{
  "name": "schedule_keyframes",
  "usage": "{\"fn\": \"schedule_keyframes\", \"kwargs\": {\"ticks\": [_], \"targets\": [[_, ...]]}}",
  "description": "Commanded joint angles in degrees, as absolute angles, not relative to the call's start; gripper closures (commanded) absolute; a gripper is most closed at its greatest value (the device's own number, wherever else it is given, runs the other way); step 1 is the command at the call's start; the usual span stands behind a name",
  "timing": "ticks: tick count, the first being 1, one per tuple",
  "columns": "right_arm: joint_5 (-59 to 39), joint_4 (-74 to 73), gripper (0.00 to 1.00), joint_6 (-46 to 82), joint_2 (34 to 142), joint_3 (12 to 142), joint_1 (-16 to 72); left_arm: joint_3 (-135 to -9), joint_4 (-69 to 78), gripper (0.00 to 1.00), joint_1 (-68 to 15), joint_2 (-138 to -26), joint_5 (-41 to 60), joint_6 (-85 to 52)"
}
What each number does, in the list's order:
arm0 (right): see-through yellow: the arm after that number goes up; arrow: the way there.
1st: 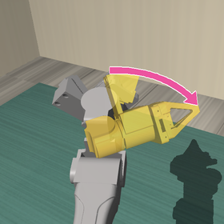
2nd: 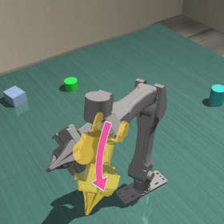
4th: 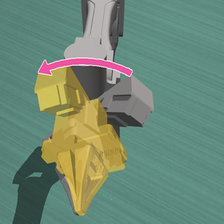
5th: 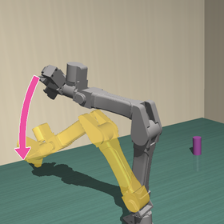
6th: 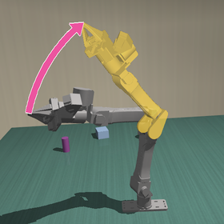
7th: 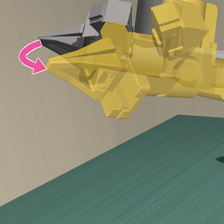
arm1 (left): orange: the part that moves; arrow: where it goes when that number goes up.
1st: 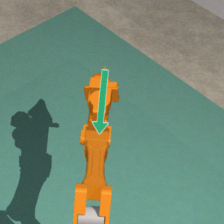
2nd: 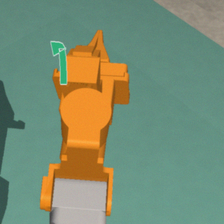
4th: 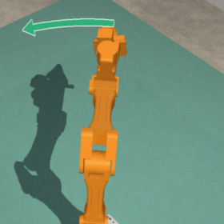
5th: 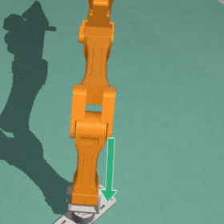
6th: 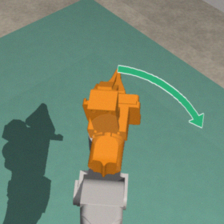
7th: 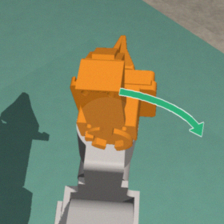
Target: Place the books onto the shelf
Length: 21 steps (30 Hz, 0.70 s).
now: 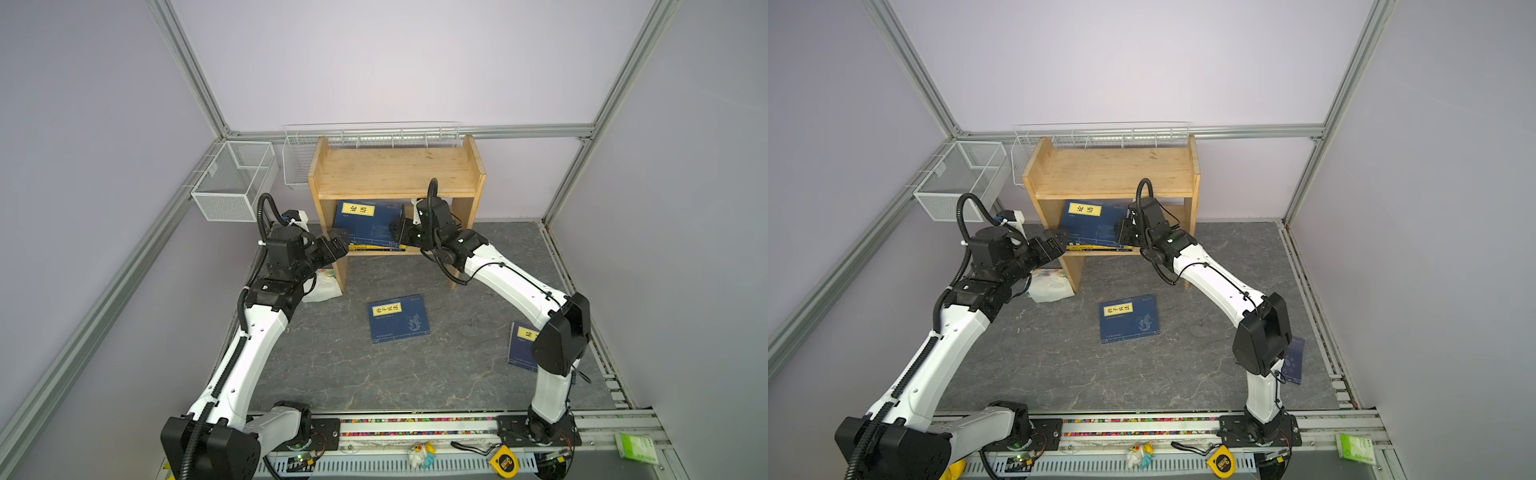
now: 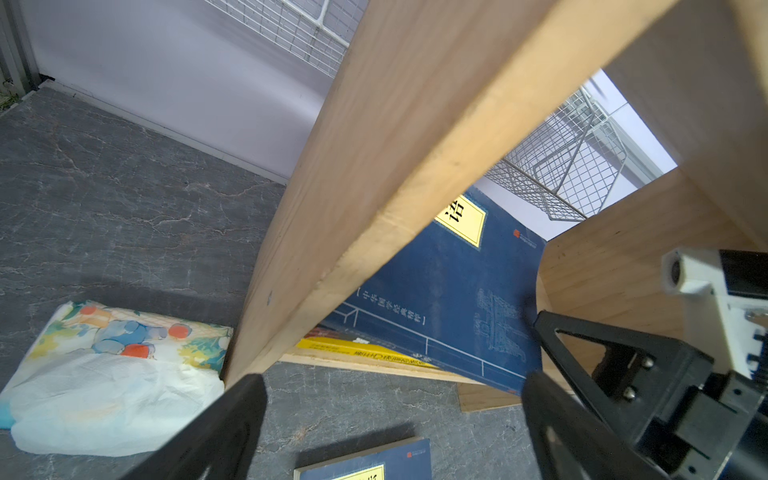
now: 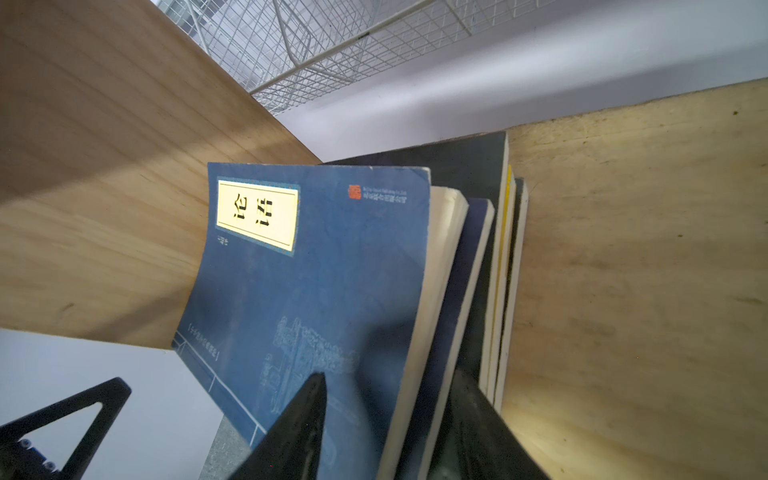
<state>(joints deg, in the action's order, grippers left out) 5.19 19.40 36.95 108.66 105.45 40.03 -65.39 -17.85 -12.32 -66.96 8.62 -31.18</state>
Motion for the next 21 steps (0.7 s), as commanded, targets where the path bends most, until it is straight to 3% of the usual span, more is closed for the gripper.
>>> {"fn": "schedule_keyframes", "kwargs": {"ticks": [1,21], "targets": [[5.7,20.7,0.48,36.6,109.3,105.9,39.6,-65.2,-16.9,0.03,-11.9,-65.9,8.5,-30.6],[2.2,20.2,0.5,37.5,113.6,109.7,39.9,-65.1,-16.8,0.03,-11.6,-65.5,9.0,-30.4]]}}
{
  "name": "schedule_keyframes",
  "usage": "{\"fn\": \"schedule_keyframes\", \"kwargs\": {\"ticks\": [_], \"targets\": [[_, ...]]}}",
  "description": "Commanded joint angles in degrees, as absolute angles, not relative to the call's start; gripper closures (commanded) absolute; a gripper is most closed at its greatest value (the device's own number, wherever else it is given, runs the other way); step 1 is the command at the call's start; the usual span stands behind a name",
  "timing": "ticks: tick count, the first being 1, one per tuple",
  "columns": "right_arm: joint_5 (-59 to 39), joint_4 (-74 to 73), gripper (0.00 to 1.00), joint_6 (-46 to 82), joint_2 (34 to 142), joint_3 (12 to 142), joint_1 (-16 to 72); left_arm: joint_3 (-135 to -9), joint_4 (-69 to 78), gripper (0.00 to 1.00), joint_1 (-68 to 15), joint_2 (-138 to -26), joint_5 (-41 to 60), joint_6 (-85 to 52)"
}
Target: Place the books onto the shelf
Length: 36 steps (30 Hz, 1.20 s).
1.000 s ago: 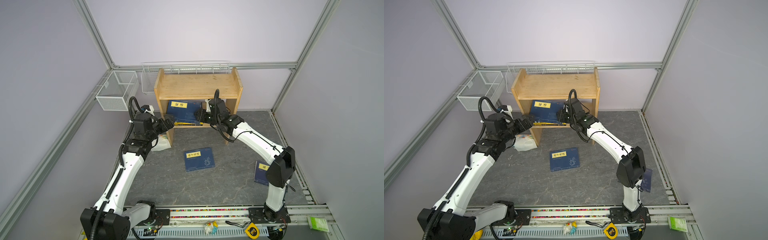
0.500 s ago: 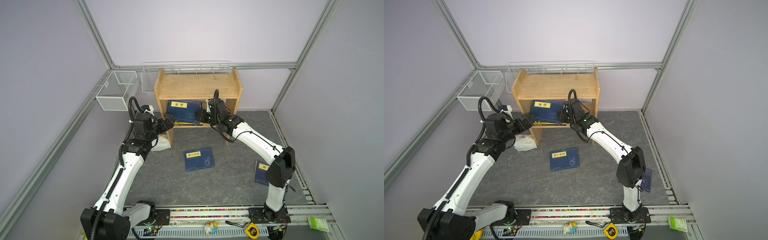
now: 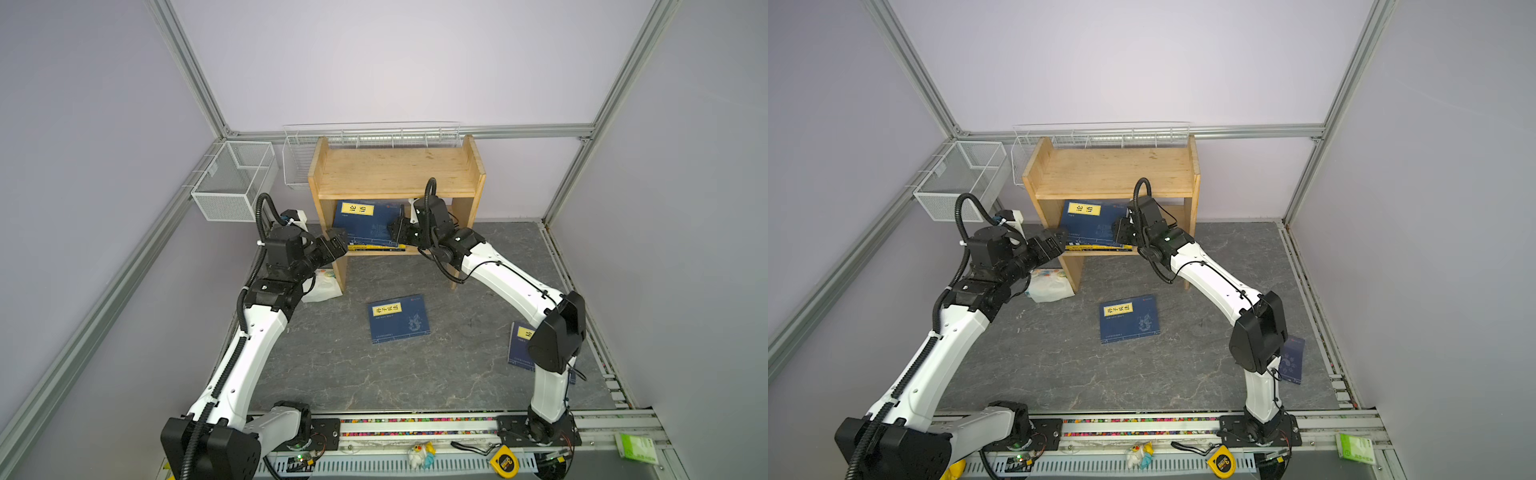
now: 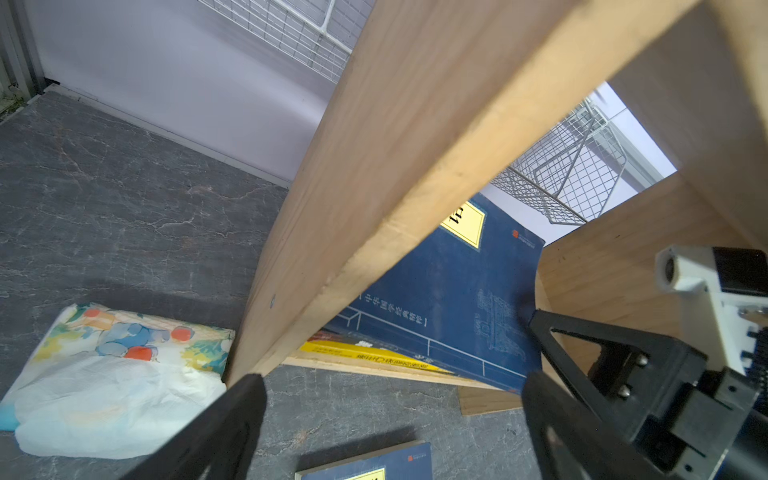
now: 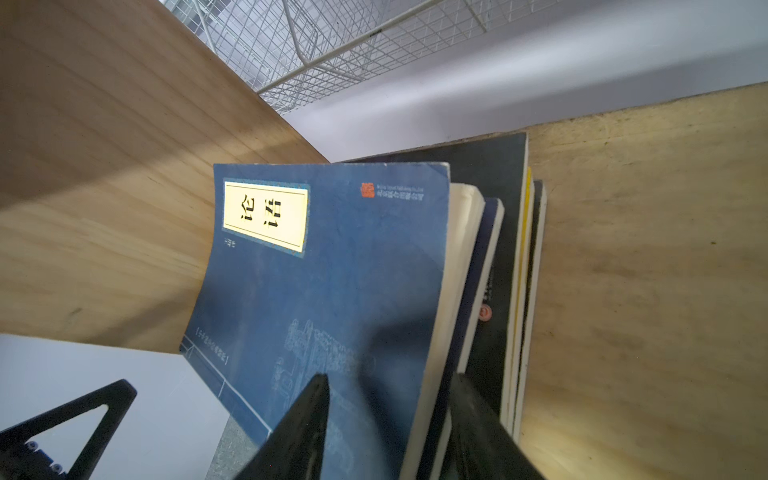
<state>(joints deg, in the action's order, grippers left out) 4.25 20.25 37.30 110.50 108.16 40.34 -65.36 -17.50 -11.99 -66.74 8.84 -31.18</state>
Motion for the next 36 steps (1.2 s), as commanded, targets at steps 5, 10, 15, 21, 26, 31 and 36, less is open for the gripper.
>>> {"fn": "schedule_keyframes", "kwargs": {"ticks": [5,10,15,21,26,31,36], "targets": [[0.1,19.6,0.53,37.0,115.6,111.6,39.9,-65.0,-16.9,0.03,-11.5,-65.4,9.8,-30.5],[-0.9,17.8,0.56,35.2,117.1,112.4,39.6,-63.8,-16.2,0.03,-11.5,-65.3,12.8,-31.5],[-1.6,14.6,0.57,34.1,116.9,112.1,39.2,-62.7,-16.0,0.04,-11.5,-65.3,13.5,-31.6],[-3.3,10.4,0.58,33.7,116.9,112.1,39.4,-62.1,-15.6,0.04,-11.5,-65.0,13.4,-31.7],[-3.7,9.1,0.57,33.8,117.2,112.2,39.4,-61.9,-15.7,0.03,-11.5,-64.8,13.1,-31.7],[-1.9,9.4,0.51,34.2,116.9,111.4,39.4,-61.4,-16.2,0.03,-11.5,-63.9,12.6,-31.7],[1.3,8.7,0.44,33.0,112.8,107.8,39.4,-60.5,-18.2,0.04,-11.5,-61.3,11.1,-31.4]]}}
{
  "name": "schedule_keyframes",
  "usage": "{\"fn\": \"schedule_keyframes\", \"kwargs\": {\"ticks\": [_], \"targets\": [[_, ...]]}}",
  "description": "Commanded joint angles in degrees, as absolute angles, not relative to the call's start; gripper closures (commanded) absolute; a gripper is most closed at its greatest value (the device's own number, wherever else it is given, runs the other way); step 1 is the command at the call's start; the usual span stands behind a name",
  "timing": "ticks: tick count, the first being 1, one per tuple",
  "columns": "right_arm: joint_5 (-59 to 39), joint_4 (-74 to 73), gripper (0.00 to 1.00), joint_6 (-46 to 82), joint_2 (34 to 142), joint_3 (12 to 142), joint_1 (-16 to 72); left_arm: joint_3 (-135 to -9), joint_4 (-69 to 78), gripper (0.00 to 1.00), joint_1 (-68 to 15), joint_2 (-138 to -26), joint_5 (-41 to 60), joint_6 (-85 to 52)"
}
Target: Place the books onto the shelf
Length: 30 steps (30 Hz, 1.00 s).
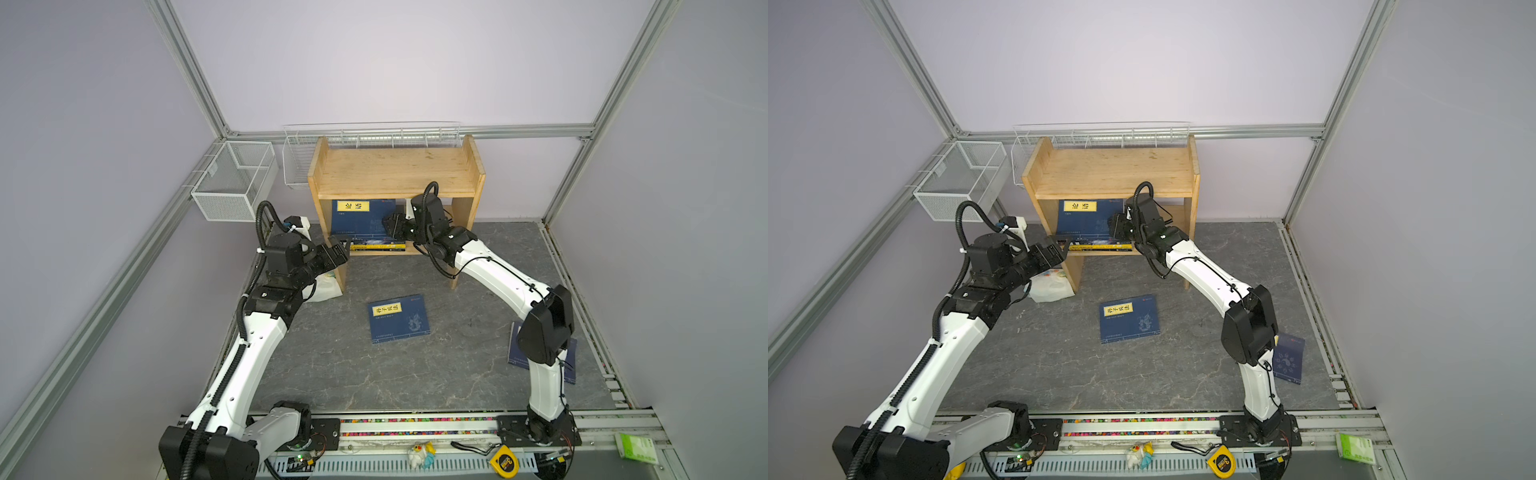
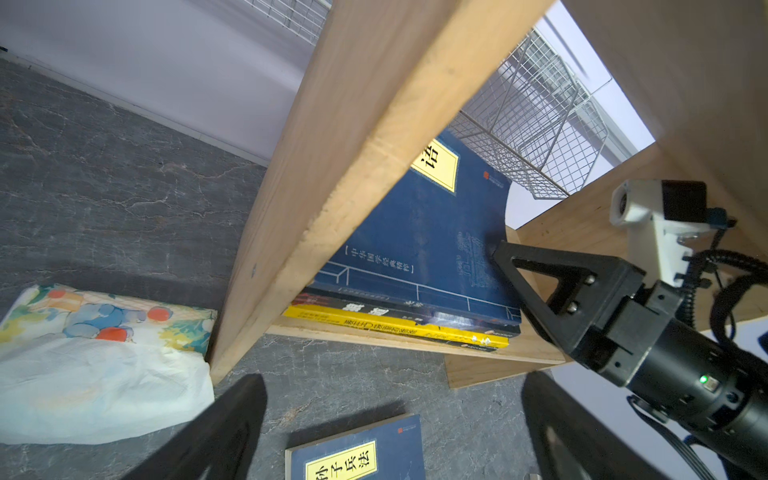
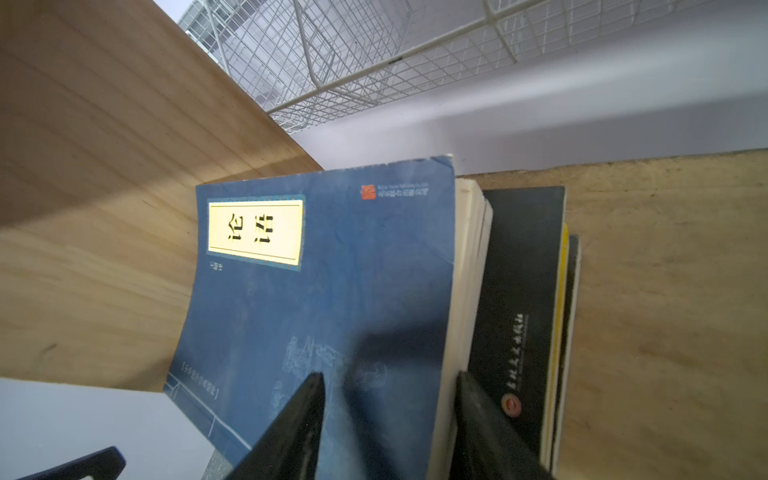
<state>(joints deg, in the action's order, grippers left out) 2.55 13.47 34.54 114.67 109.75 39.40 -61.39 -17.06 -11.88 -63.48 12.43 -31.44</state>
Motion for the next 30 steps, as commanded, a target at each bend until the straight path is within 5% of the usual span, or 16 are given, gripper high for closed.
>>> {"fn": "schedule_keyframes", "kwargs": {"ticks": [1,8,17,22,30], "targets": [[2.2,9.0,0.43,32.3,111.4,107.1,39.5,-60.2,-18.6,0.04,-11.5,-60.7,10.9,-31.4],[3.8,13.4,0.39,25.4,102.4,100.5,40.3,-56.6,-21.5,0.04,-11.5,-56.3,10.8,-31.9],[0.5,16.4,0.34,23.0,85.1,77.8,43.8,-44.2,-22.9,0.06,-12.2,-49.8,18.8,-35.1],[3.0,18.2,0.27,29.1,76.5,61.2,44.6,-34.9,-20.8,0.06,-19.3,-45.5,15.6,-41.0],[0.8,9.1,0.21,32.3,78.6,46.8,44.6,-24.5,-8.5,0.08,-28.0,-50.7,10.4,-47.3]]}}
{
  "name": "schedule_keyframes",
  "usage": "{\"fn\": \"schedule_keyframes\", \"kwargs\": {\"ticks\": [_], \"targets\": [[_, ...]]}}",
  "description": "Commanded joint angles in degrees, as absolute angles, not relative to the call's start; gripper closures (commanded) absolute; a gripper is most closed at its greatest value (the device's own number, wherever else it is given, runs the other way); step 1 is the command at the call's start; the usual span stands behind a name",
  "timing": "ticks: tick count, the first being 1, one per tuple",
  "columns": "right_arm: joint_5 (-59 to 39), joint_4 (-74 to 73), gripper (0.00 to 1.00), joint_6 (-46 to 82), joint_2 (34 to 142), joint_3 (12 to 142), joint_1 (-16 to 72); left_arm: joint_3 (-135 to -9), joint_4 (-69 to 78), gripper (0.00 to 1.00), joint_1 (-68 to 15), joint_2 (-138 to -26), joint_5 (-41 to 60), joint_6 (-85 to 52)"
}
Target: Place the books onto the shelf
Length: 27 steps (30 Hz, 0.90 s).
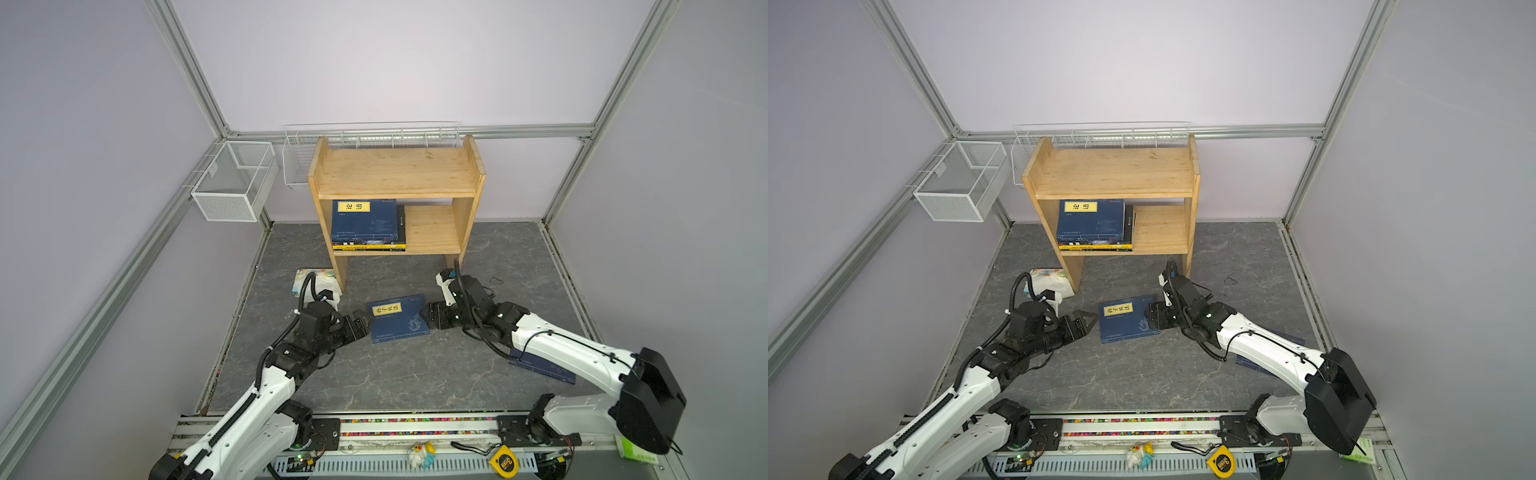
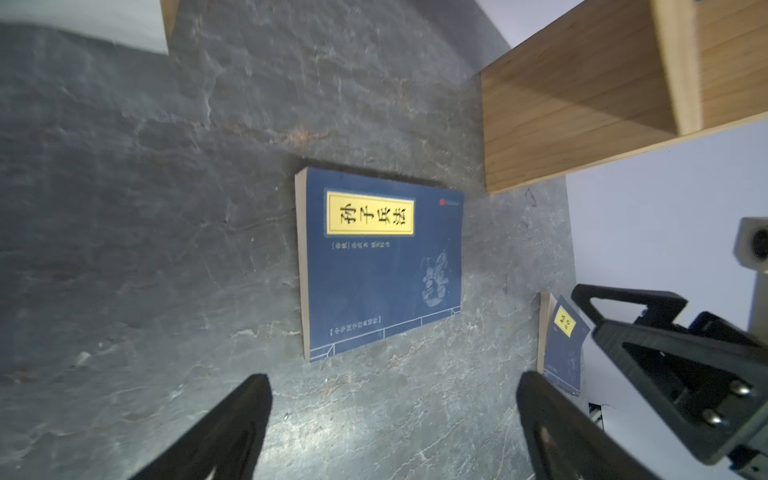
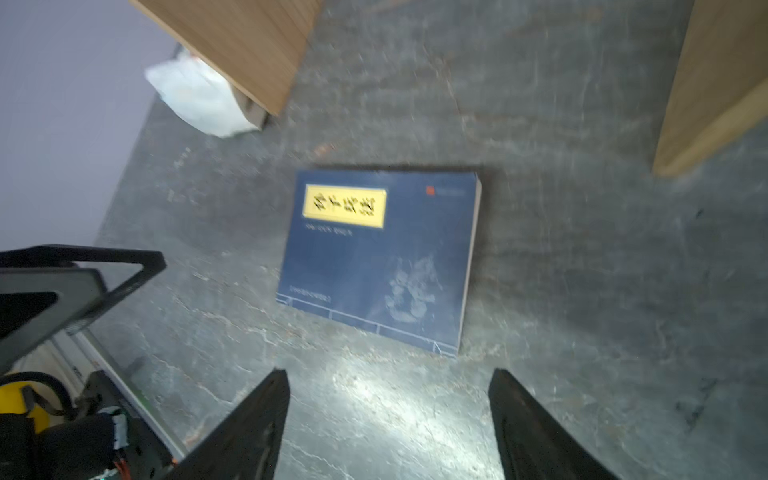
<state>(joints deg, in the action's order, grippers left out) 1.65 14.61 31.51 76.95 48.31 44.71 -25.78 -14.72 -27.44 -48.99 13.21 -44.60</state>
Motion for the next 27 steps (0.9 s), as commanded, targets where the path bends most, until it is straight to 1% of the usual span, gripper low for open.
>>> {"fn": "schedule_keyframes", "kwargs": {"ticks": [1,5,10,13,17,18,23,27], "targets": [[0.7,8.6,0.2,31.5,79.9,46.8,44.6,-24.1,-7.5,0.09,-28.0,-51.8,10.1,-46.5],[-0.4,4.9,0.21,30.8,85.6,47.1,44.3,-23.0,-1.3,0.1,-28.1,-55.6,10.1,-44.3],[-1.5,-0.6,0.27,33.6,93.2,48.8,43.9,-22.3,4.9,0.1,-28.2,-61.8,9.7,-43.4],[-2.4,0.0,0.33,33.2,97.2,51.8,43.9,-22.4,7.6,0.1,-28.1,-66.0,10.0,-43.2],[-1.6,0.7,0.34,33.0,99.7,53.3,43.9,-24.7,7.2,0.1,-28.1,-72.2,11.6,-41.4],[-1.3,1.1,0.34,33.0,100.1,53.6,43.9,-25.2,7.6,0.11,-28.2,-73.9,12.2,-41.4],[-0.3,2.8,0.39,31.2,102.5,55.6,43.8,-25.3,14.7,0.12,-28.2,-80.4,12.6,-43.8],[-1.5,4.4,0.43,29.3,105.5,59.0,43.6,-27.3,18.6,0.15,-28.1,-84.4,14.1,-44.3]]}}
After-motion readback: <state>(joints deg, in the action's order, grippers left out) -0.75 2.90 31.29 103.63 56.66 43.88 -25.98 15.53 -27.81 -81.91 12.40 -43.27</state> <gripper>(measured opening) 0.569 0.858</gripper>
